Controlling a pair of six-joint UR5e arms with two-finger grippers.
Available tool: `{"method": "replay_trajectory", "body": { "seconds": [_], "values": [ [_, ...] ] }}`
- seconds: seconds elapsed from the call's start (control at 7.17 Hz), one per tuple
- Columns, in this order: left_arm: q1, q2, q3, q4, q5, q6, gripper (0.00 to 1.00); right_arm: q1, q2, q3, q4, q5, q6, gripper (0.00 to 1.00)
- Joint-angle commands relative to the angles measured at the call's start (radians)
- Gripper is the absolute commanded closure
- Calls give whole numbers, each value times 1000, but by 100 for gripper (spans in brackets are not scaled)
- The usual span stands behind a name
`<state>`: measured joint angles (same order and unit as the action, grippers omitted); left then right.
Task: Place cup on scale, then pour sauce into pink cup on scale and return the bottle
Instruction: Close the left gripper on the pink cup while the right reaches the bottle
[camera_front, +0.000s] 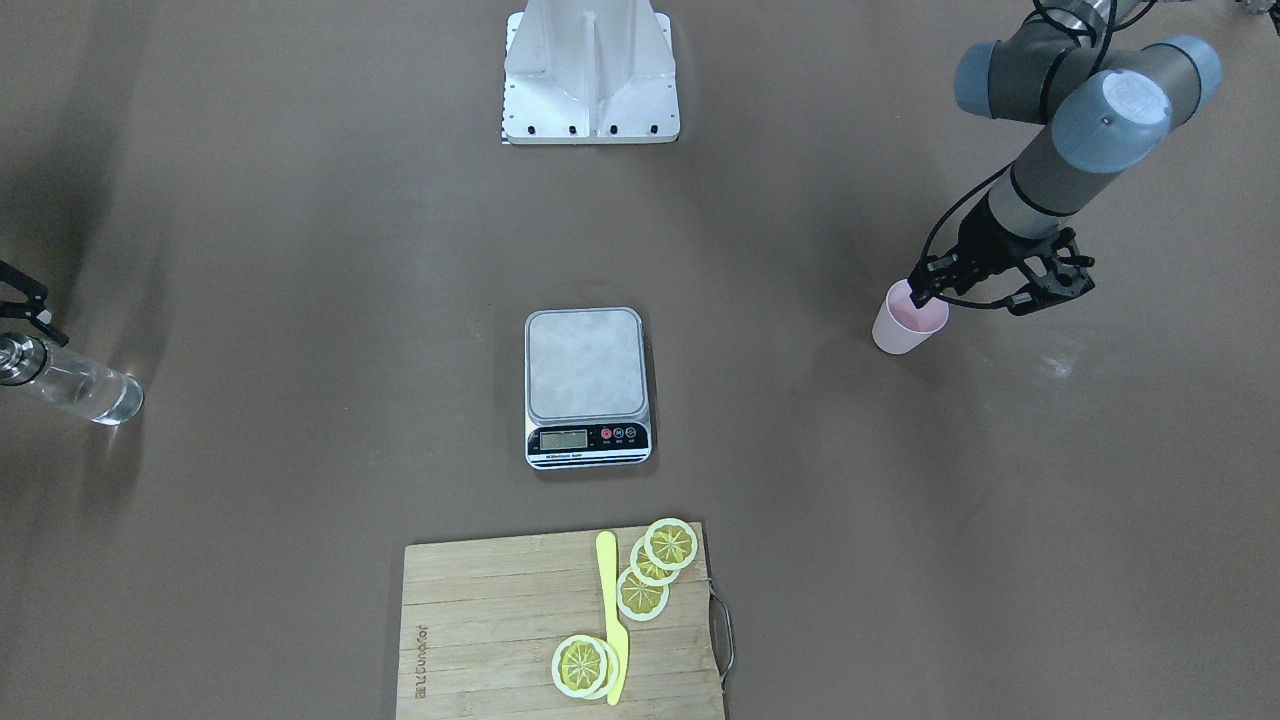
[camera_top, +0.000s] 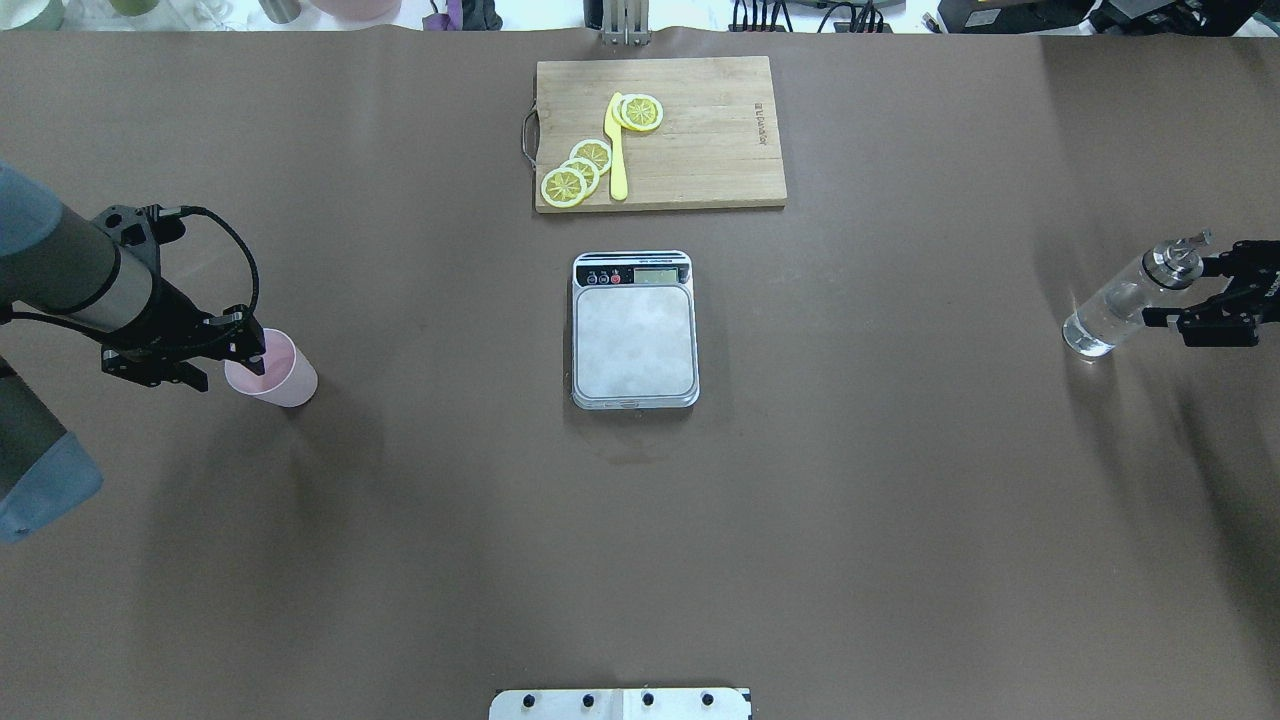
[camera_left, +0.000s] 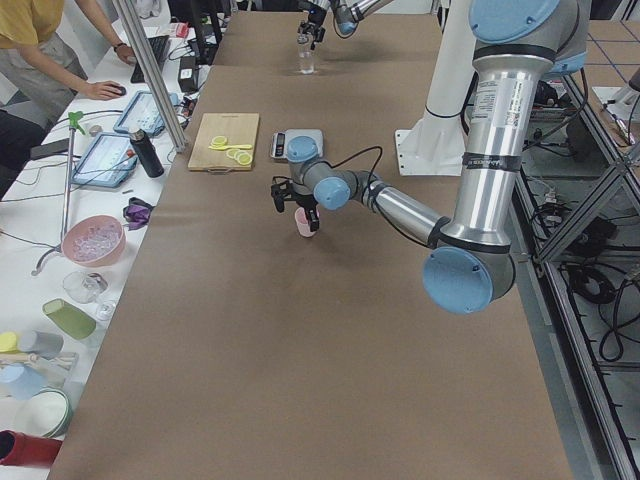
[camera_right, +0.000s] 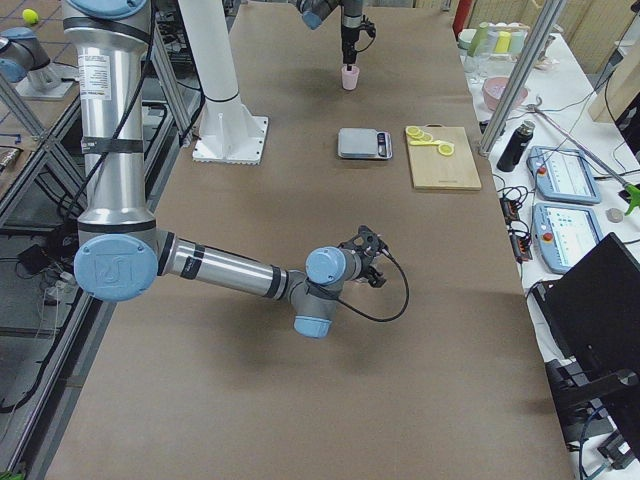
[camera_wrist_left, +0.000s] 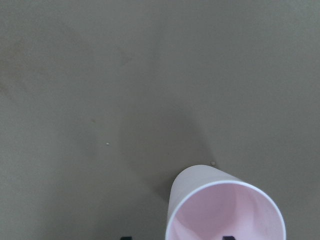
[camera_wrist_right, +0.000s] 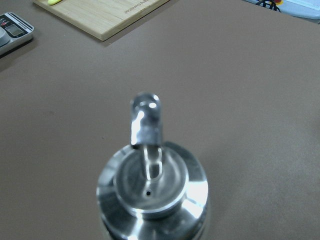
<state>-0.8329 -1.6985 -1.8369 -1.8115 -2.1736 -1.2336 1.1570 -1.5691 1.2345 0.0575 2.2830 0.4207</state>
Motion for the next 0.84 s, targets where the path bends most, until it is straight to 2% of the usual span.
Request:
{"method": "replay_trajectory", "body": {
  "seconds": [0.0,0.42,0.56,0.7],
  "values": [
    [0,-1,22,-32,0,-3,37,-20,1,-6,47,-2,65,0],
    [0,-1,44,-66,-6,-3,58,-60,1,-7,77,-28,110,0],
    [0,-1,42,-66,-8,-3,69,-80,3,-13,91,-63,109,0],
    [0,-1,41,-66,-9,-1,84,-92,3,-13,91,-83,108,0]
  ]
}}
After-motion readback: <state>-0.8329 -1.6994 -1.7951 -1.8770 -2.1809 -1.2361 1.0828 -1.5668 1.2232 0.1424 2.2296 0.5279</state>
